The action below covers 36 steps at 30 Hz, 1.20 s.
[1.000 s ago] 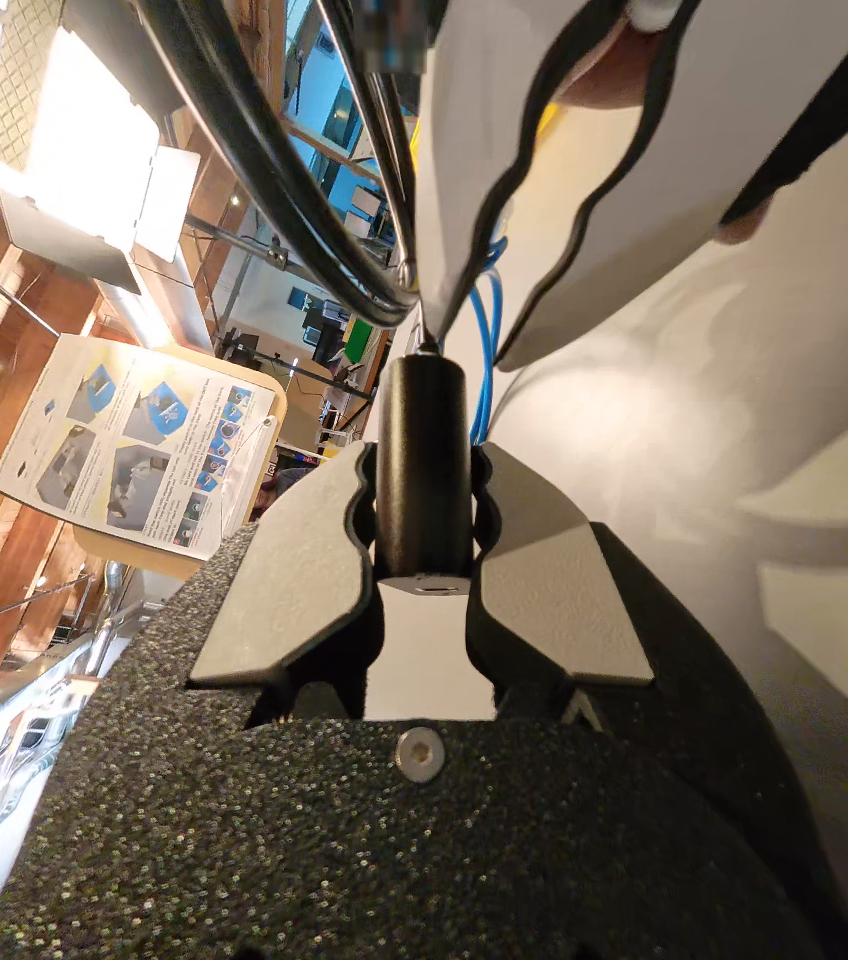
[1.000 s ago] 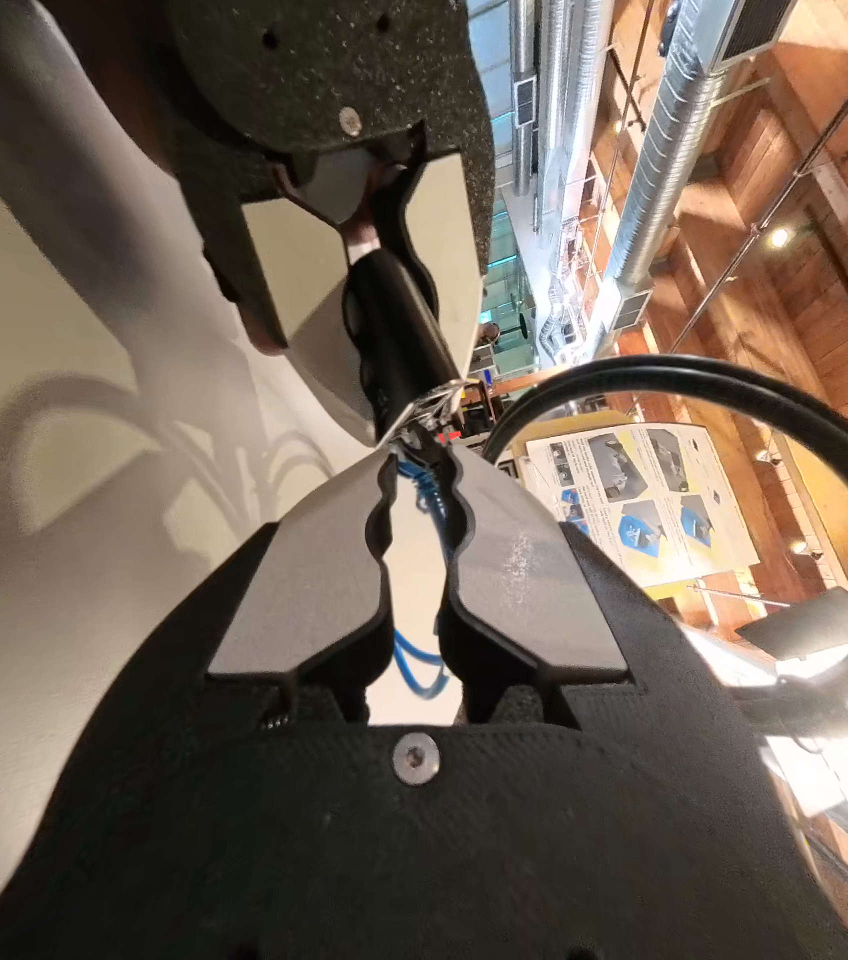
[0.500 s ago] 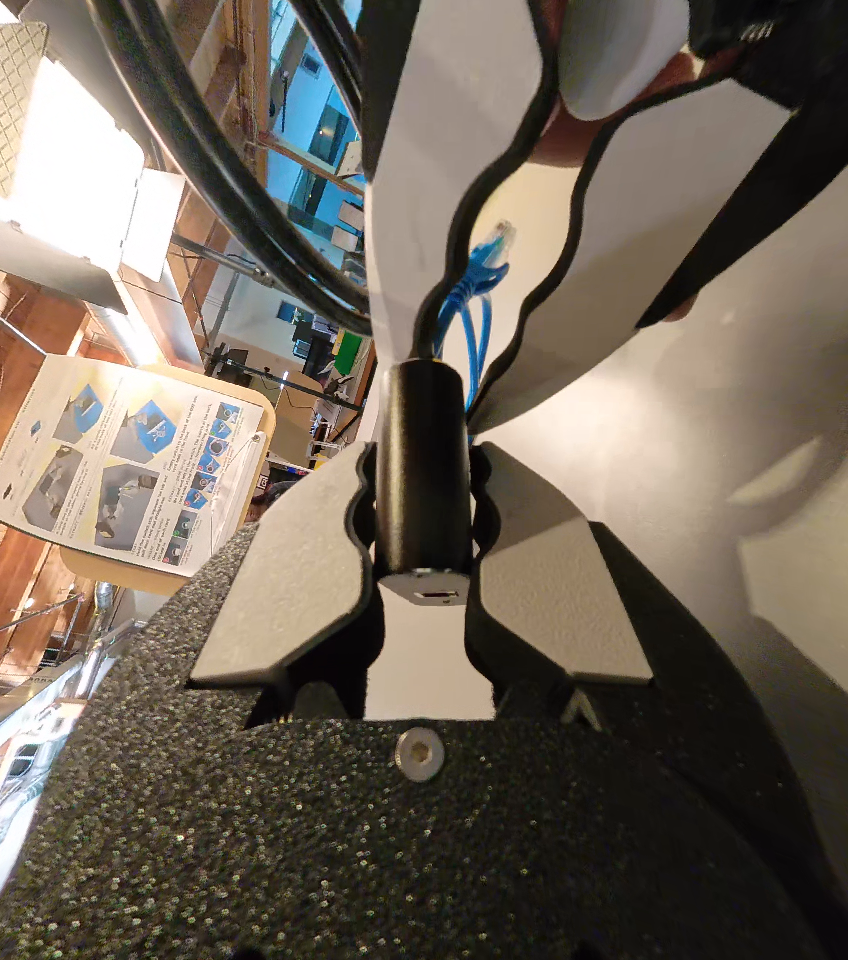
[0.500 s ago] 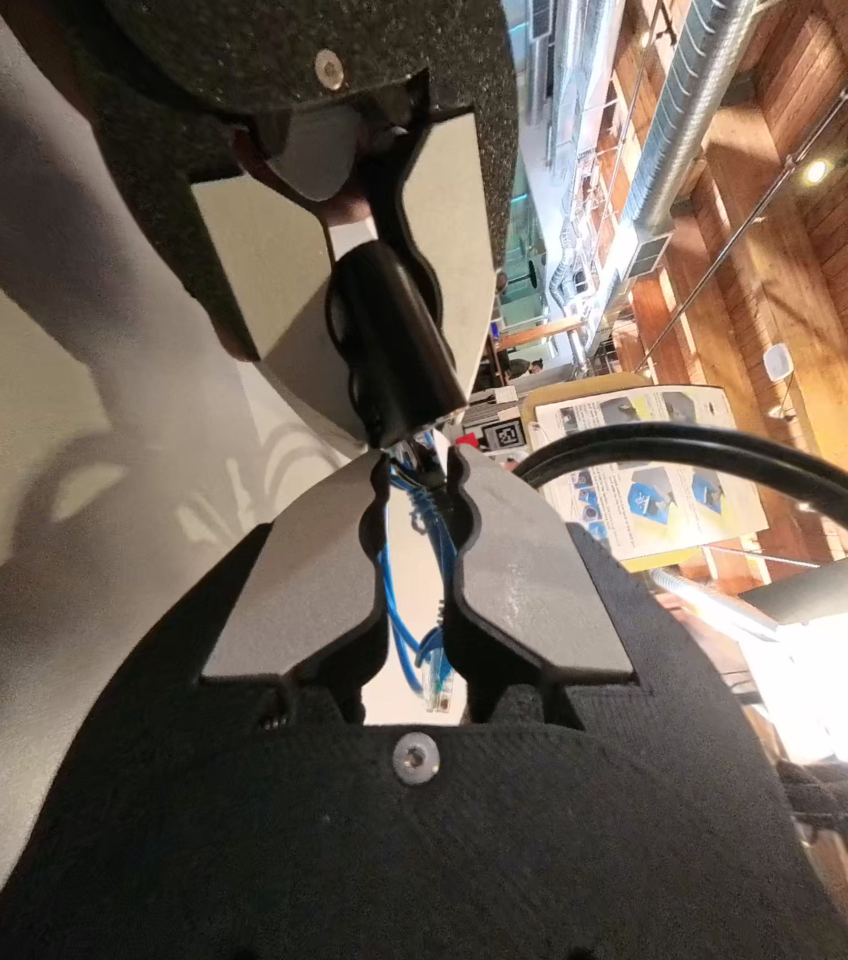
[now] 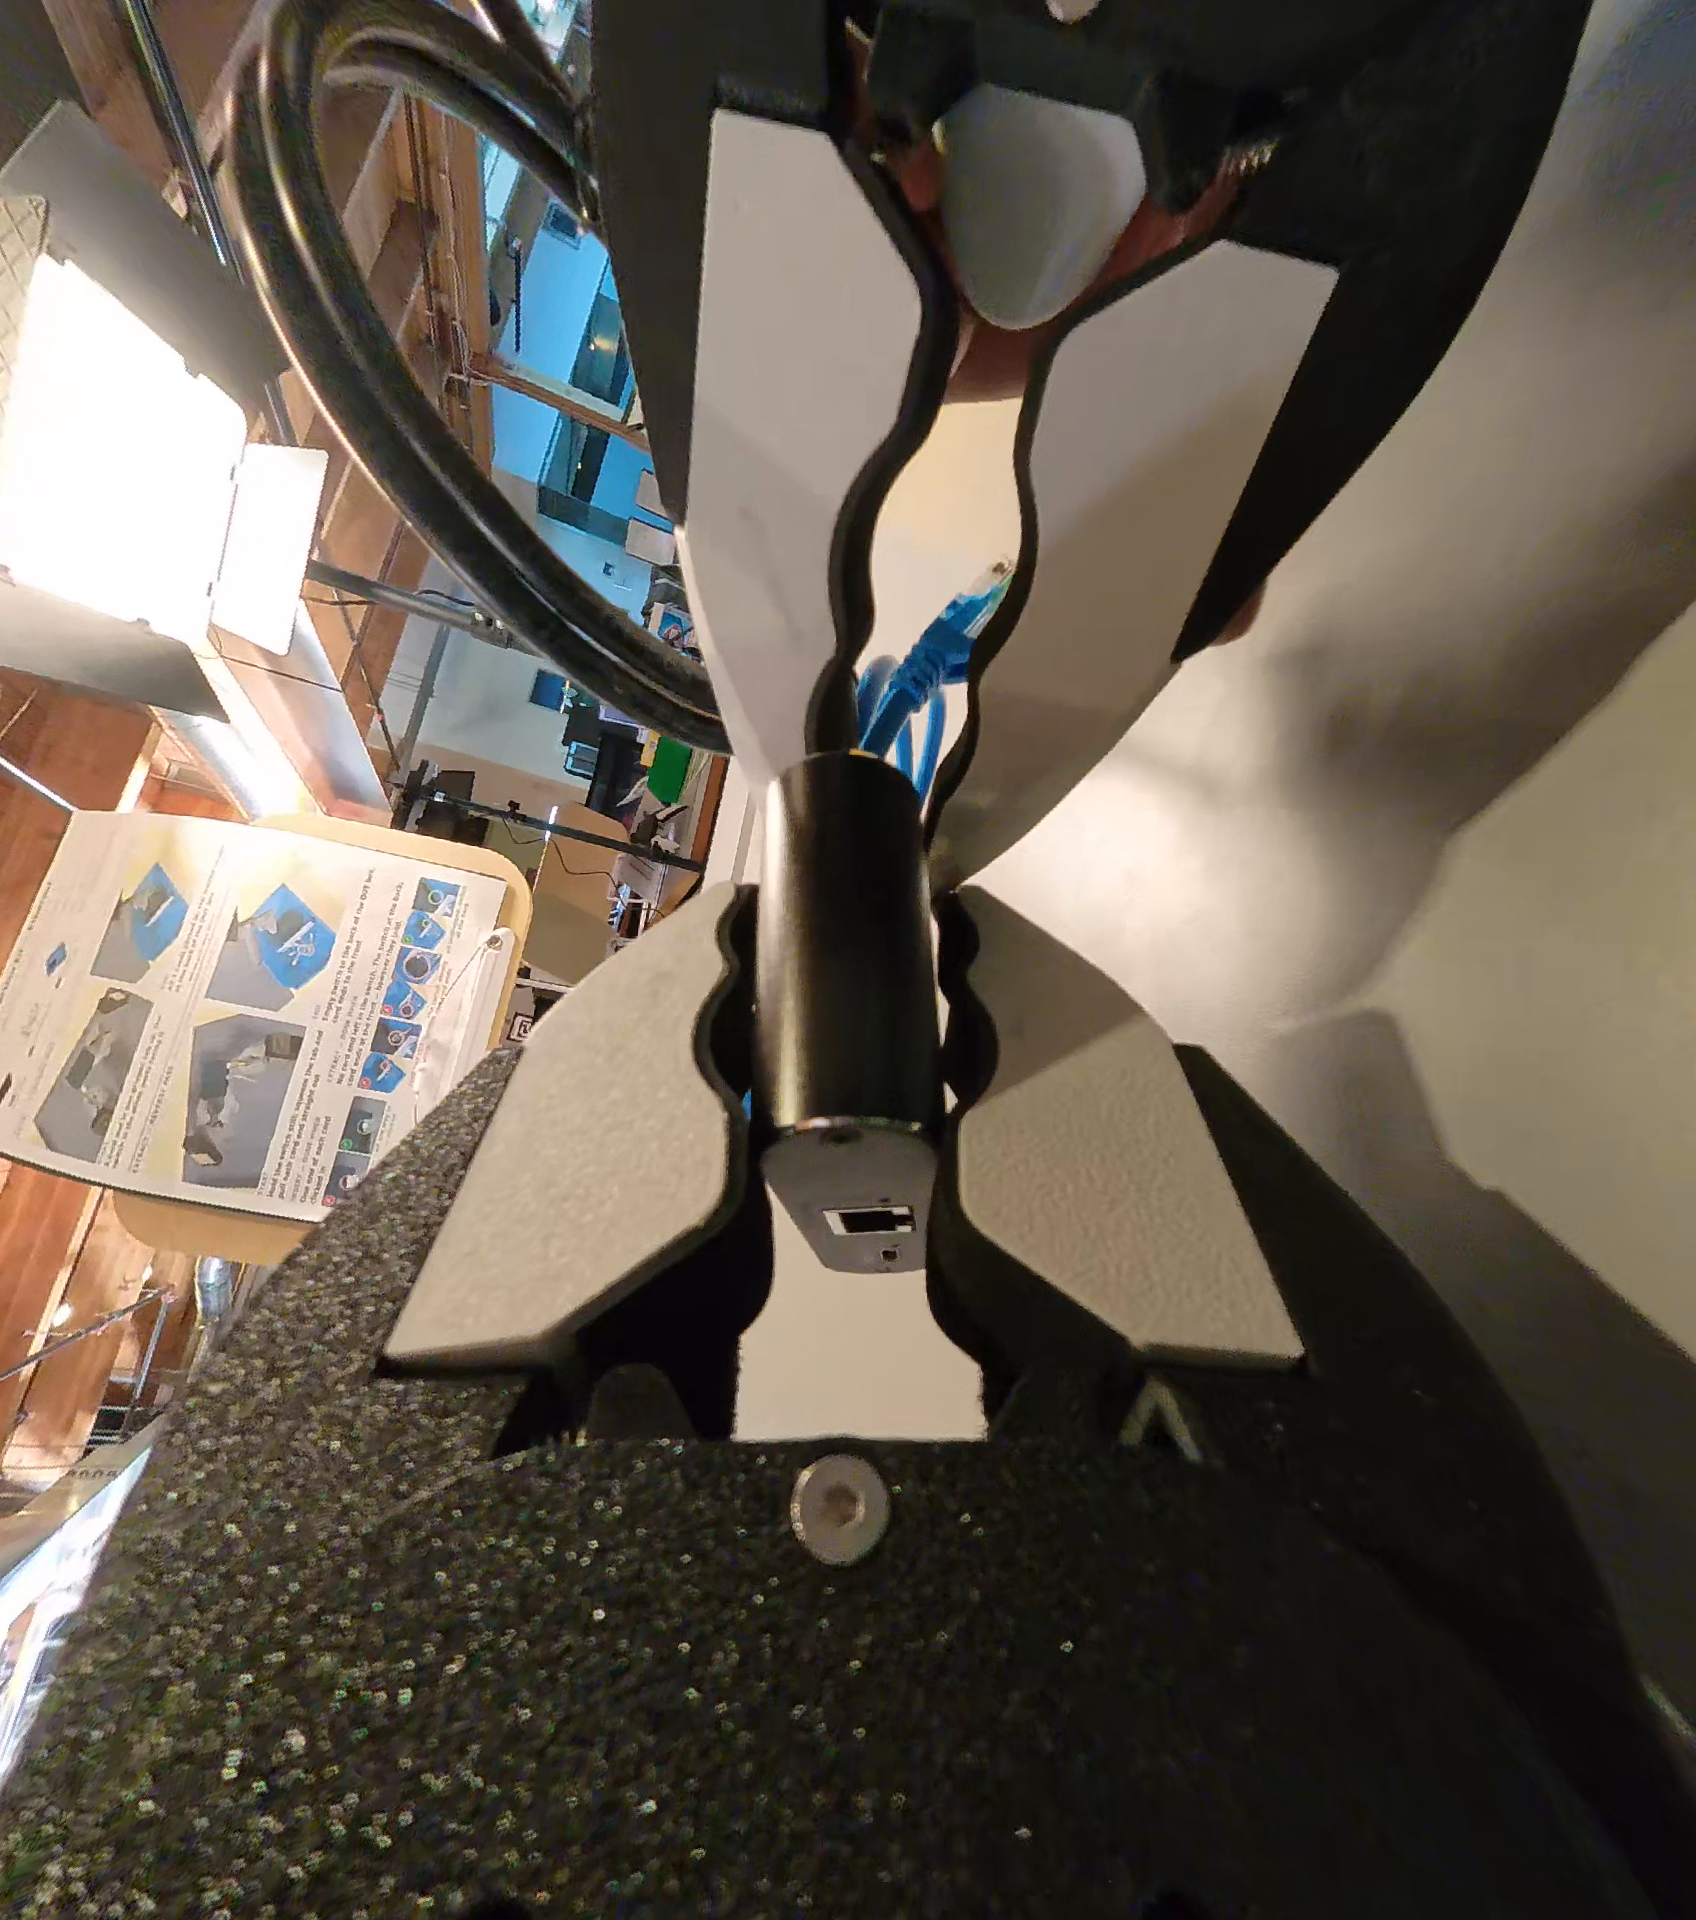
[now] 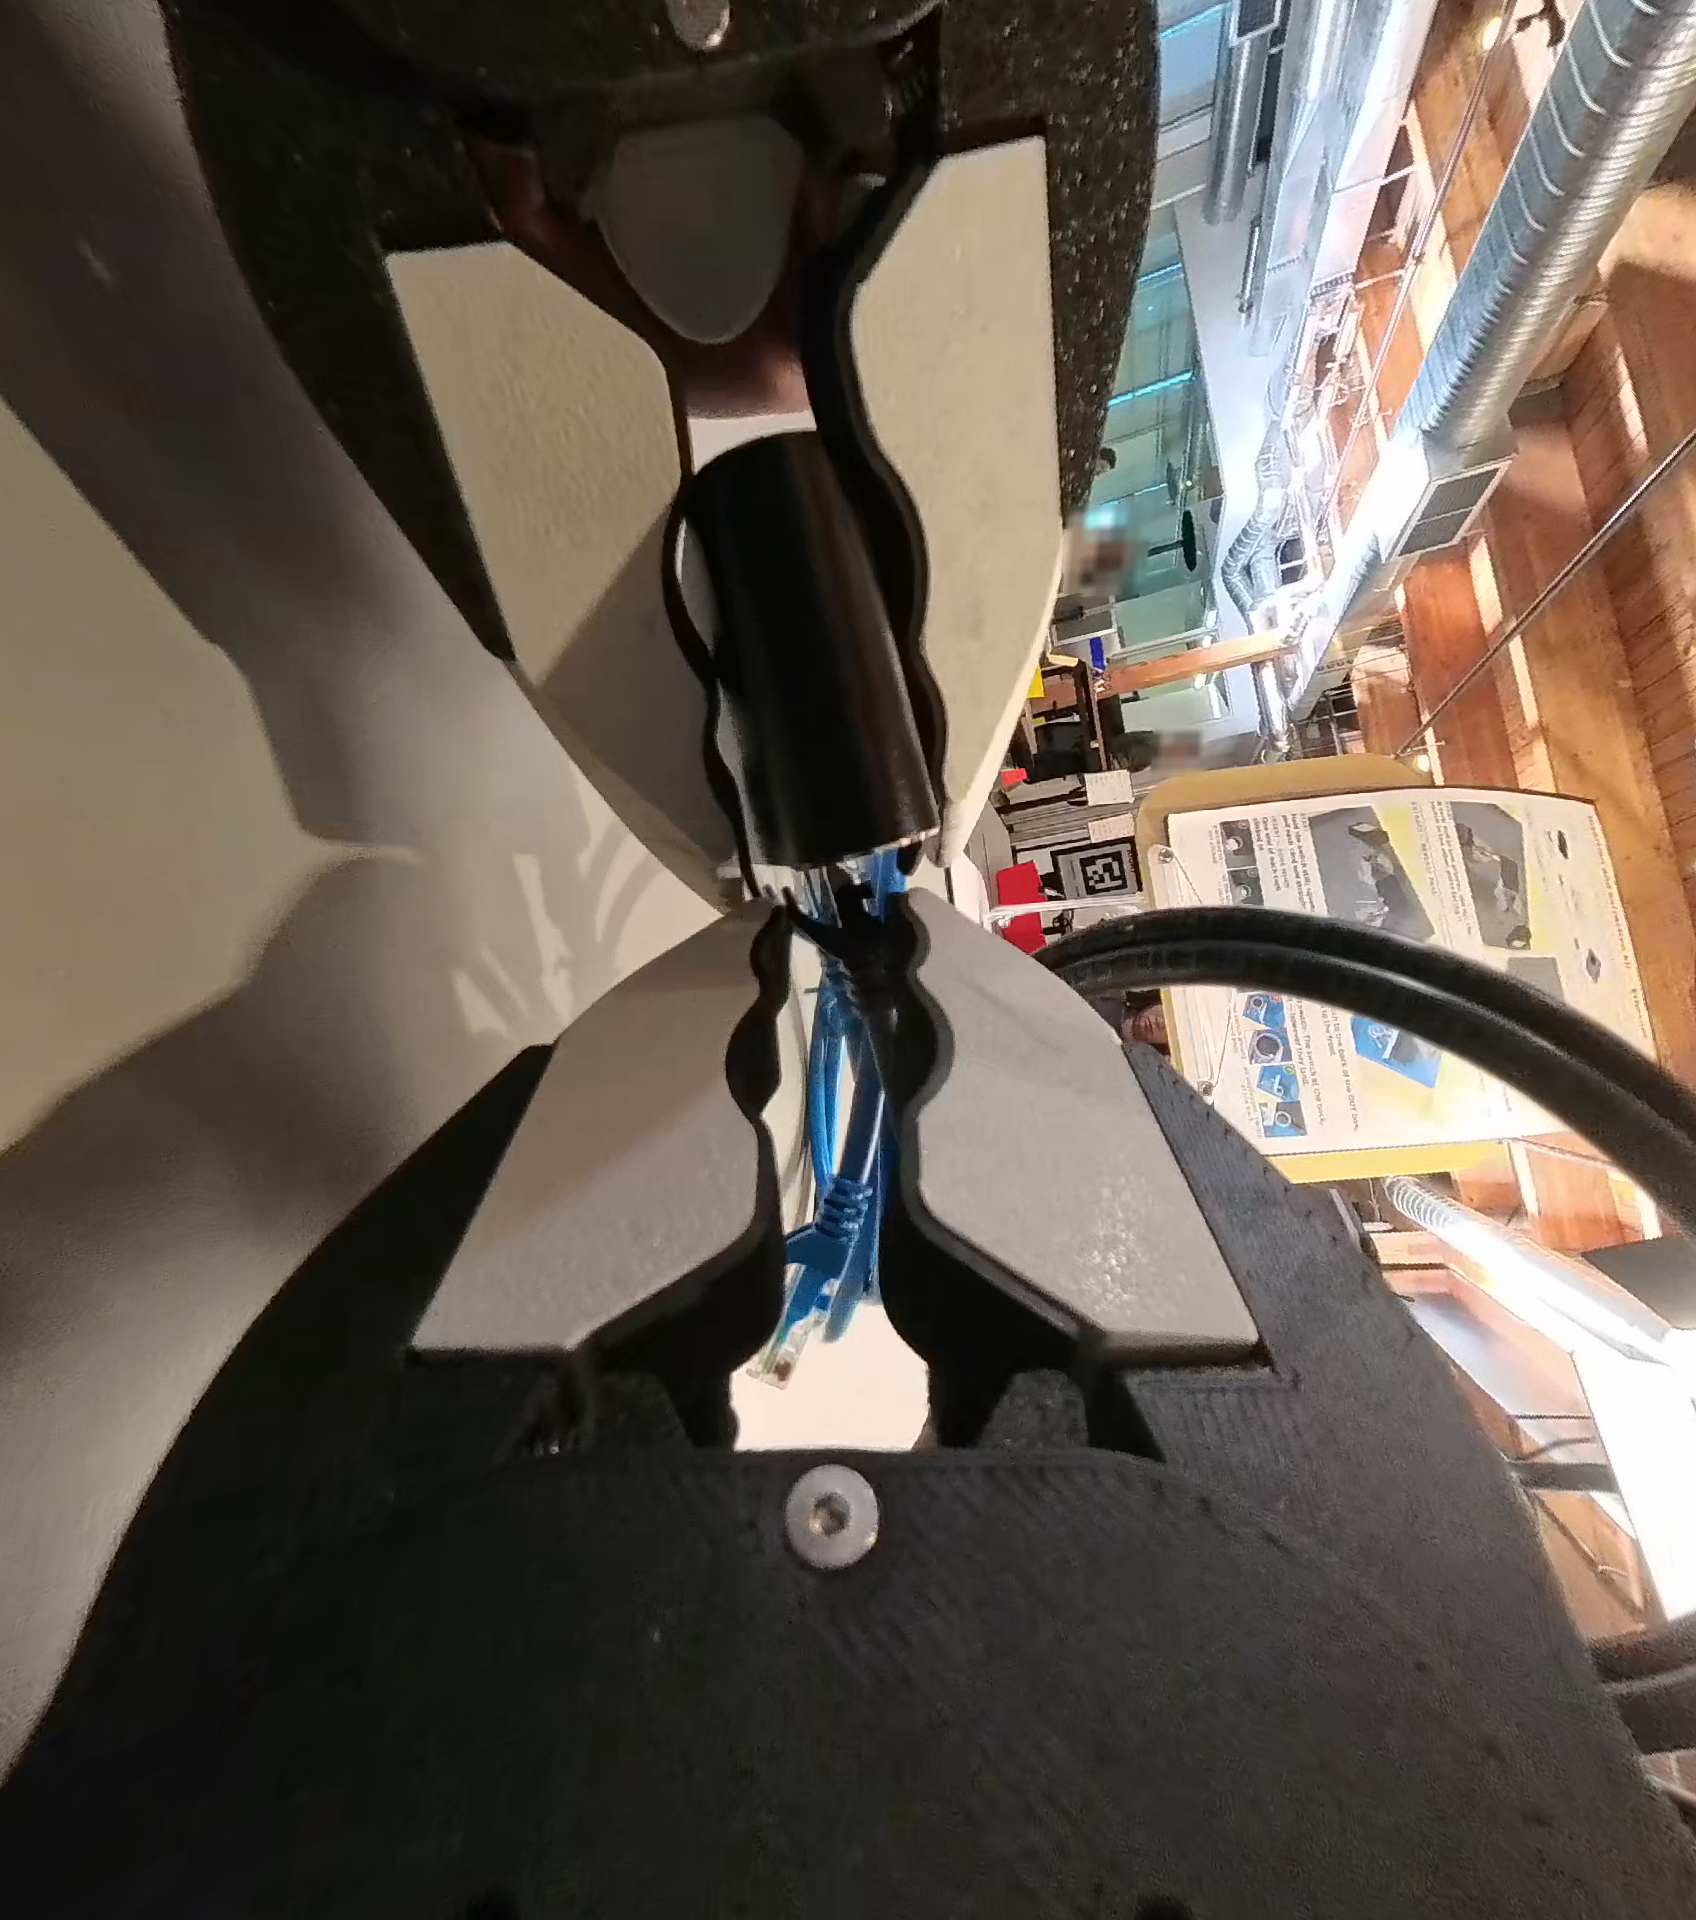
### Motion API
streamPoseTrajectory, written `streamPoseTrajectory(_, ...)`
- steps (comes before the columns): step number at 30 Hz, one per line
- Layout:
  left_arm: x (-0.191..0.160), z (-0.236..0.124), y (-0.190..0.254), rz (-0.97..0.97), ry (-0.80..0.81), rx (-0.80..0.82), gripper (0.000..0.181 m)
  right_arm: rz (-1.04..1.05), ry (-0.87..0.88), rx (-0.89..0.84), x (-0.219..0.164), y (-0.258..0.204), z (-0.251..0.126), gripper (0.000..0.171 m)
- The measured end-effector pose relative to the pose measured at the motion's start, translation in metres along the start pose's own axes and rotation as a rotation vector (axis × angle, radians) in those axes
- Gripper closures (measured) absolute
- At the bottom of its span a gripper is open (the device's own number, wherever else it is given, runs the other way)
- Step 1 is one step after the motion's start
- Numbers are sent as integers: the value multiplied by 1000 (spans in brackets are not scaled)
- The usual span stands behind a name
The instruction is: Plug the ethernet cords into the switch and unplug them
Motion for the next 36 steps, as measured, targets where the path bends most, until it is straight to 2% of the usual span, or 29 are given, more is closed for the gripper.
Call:
streamPoseTrajectory(14,-10,3,2,-17,-30,9,147,19,-7,14,-2,-1,-4,155)
streamPoseTrajectory(36,-1,-2,1,-57,34,-11,153,-10,-24,-53,2,-1,-3,154)
Point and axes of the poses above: each gripper's, where its closed fingertips meet, z out along the fingers, x out of its top, y = z × x across the jaws, the point moved 4 cm from there along -z, back along the fingers, and after that the axes turned 6 degrees about x, right-handed, at the moved point
